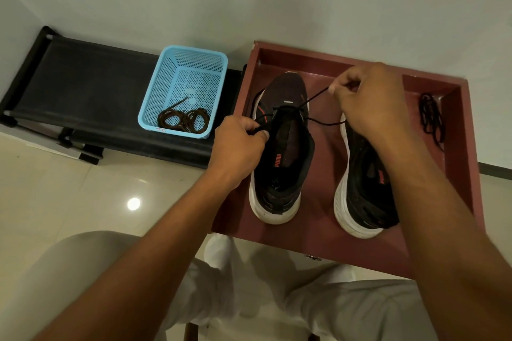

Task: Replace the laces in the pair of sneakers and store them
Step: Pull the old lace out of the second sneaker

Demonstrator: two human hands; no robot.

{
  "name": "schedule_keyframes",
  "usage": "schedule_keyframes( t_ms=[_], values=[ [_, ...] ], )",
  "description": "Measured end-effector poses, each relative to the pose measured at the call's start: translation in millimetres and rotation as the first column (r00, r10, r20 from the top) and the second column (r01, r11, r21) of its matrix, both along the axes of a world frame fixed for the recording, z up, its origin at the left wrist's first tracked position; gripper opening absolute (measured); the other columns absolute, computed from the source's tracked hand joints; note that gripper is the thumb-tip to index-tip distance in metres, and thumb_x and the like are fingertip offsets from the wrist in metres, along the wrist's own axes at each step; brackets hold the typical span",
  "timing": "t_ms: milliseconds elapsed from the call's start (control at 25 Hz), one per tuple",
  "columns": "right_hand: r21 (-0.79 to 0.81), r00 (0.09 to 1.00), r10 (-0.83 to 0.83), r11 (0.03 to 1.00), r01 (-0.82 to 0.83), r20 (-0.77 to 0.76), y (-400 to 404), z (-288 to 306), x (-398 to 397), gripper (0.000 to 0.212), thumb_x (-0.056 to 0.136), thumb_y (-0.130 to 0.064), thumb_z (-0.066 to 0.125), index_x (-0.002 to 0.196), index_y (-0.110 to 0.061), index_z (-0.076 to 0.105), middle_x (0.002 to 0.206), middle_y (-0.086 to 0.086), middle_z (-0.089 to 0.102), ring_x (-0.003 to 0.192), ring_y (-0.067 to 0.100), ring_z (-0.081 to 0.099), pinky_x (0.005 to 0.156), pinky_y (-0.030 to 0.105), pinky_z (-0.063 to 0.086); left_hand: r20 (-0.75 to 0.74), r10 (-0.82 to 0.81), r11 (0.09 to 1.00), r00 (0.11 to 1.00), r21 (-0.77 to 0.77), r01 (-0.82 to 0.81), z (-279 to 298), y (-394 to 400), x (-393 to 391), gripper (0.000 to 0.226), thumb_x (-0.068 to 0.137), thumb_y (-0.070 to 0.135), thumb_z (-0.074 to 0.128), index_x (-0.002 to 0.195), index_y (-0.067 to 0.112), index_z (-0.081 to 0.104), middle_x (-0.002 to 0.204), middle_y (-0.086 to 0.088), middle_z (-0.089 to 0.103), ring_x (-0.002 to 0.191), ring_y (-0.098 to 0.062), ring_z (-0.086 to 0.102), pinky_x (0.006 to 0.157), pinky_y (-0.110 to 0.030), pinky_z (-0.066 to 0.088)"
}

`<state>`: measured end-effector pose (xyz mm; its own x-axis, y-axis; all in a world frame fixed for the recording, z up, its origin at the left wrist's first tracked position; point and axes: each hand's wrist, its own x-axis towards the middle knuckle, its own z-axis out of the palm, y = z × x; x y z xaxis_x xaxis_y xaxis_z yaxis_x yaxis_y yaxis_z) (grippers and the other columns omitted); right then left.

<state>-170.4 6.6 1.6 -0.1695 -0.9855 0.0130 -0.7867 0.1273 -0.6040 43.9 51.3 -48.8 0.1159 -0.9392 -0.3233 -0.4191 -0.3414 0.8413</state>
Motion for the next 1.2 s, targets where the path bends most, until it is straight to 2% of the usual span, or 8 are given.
schedule_keyframes(
  t_ms=[120, 240, 360, 480, 680, 800, 1000, 1200],
  values=[
    [0.005, 0.998, 0.044, 0.999, -0.043, -0.053, 1, -7, 3, 0.005, 0.089, -0.027, 0.075, 0.092, -0.031, 0.076, 0.087, -0.015, 0.070, 0.088, 0.013, 0.068, 0.089, 0.043, 0.058, 0.009, -0.002, 1.000, 1.000, 0.004, 0.002, 1, 0, -1, 0.010, 0.094, 0.017, 0.072, 0.086, 0.013, 0.077, 0.079, -0.010, 0.076, 0.074, -0.022, 0.075, 0.075, -0.045, 0.064],
    [-0.049, 0.972, 0.197, 0.978, -0.204, -0.125, 2, -5, 19, 0.024, 0.084, -0.031, 0.082, 0.108, -0.032, 0.075, 0.110, -0.011, 0.069, 0.116, 0.021, 0.055, 0.101, 0.042, 0.047, 0.015, -0.011, 1.000, 1.000, 0.003, 0.011, 2, -1, -1, 0.010, 0.094, 0.017, 0.071, 0.087, 0.012, 0.077, 0.080, -0.010, 0.076, 0.076, -0.022, 0.075, 0.076, -0.046, 0.064],
    [0.076, 0.910, 0.372, 0.928, -0.364, -0.182, 10, -10, 44, 0.020, 0.085, -0.033, 0.081, 0.105, -0.033, 0.077, 0.112, -0.012, 0.069, 0.120, 0.020, 0.049, 0.100, 0.041, 0.040, 0.021, -0.016, 1.000, 1.000, 0.003, 0.016, 2, -1, 0, 0.011, 0.093, 0.017, 0.071, 0.085, 0.013, 0.077, 0.078, -0.010, 0.075, 0.075, -0.023, 0.075, 0.074, -0.049, 0.063],
    [0.118, 0.879, 0.374, 0.927, -0.355, -0.297, 15, -23, 56, 0.016, 0.090, -0.038, 0.076, 0.104, -0.033, 0.078, 0.114, -0.009, 0.067, 0.119, 0.023, 0.047, 0.092, 0.041, 0.034, 0.011, -0.018, 1.000, 1.000, 0.008, 0.018, 2, -1, 0, 0.013, 0.093, 0.017, 0.071, 0.083, 0.013, 0.077, 0.077, -0.012, 0.075, 0.074, -0.026, 0.075, 0.072, -0.052, 0.062],
    [0.124, 0.882, 0.377, 0.926, -0.356, -0.283, 12, -24, 56, 0.008, 0.094, -0.035, 0.071, 0.093, -0.031, 0.078, 0.105, -0.009, 0.065, 0.114, 0.021, 0.049, 0.090, 0.038, 0.034, 0.020, -0.022, 1.000, 1.000, 0.004, 0.022, 2, -1, 1, 0.012, 0.093, 0.017, 0.071, 0.084, 0.013, 0.077, 0.077, -0.012, 0.075, 0.073, -0.026, 0.074, 0.071, -0.051, 0.062],
    [0.053, 0.942, 0.295, 0.955, -0.290, -0.157, 6, -9, 36, 0.007, 0.094, -0.028, 0.072, 0.090, -0.026, 0.078, 0.096, -0.008, 0.070, 0.095, 0.013, 0.060, 0.089, 0.033, 0.047, 0.010, -0.019, 1.000, 1.000, 0.014, 0.019, 3, -1, 2, 0.011, 0.094, 0.017, 0.071, 0.086, 0.012, 0.077, 0.080, -0.012, 0.076, 0.074, -0.024, 0.075, 0.073, -0.048, 0.063],
    [-0.076, 0.998, 0.012, 0.997, -0.008, 0.057, -2, 14, -1, 0.007, 0.095, -0.021, 0.072, 0.090, -0.024, 0.076, 0.077, -0.022, 0.063, 0.068, -0.010, 0.058, 0.063, -0.001, 0.039, 0.023, -0.030, 0.999, 0.999, 0.022, 0.030, 5, -1, 1, 0.012, 0.094, 0.017, 0.071, 0.086, 0.012, 0.076, 0.079, -0.011, 0.076, 0.074, -0.024, 0.075, 0.074, -0.046, 0.064],
    [-0.060, 0.989, -0.103, 0.992, 0.110, 0.107, -6, 0, -7, 0.007, 0.094, -0.017, 0.070, 0.094, -0.020, 0.076, 0.084, -0.011, 0.071, 0.078, 0.003, 0.069, 0.075, 0.018, 0.056, 0.053, -0.058, 0.998, 0.997, 0.029, 0.056, 9, -2, 1, 0.013, 0.094, 0.019, 0.071, 0.084, 0.013, 0.075, 0.077, -0.011, 0.075, 0.073, -0.027, 0.074, 0.072, -0.047, 0.063]
  ],
)
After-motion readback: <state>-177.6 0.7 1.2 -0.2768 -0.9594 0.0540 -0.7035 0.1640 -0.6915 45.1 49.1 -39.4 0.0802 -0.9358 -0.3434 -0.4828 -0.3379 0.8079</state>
